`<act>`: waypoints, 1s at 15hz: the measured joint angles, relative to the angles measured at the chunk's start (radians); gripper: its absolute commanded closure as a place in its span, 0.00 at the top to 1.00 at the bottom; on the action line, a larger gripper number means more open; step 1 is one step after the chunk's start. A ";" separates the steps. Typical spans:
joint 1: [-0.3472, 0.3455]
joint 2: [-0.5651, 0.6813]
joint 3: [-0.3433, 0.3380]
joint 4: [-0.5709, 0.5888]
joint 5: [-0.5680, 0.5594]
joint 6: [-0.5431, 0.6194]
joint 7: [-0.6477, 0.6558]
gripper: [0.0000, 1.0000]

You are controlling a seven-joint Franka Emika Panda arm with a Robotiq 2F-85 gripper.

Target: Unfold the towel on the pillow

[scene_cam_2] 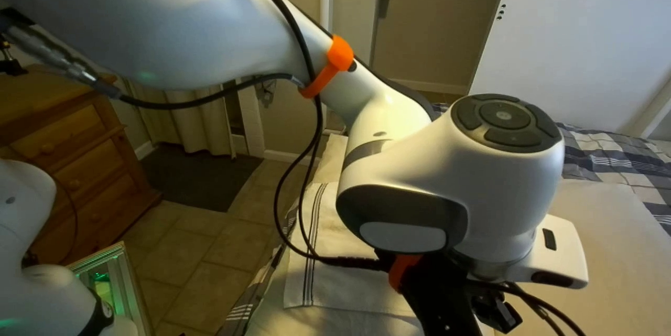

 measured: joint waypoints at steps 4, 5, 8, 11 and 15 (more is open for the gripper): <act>0.008 -0.038 0.010 0.000 -0.013 -0.089 0.015 0.73; 0.015 -0.058 0.010 0.000 -0.035 -0.139 0.037 0.82; 0.047 -0.131 0.017 0.010 -0.103 -0.275 0.121 0.99; 0.091 -0.199 0.036 0.018 -0.197 -0.322 0.224 1.00; 0.150 -0.275 0.082 0.017 -0.269 -0.357 0.325 1.00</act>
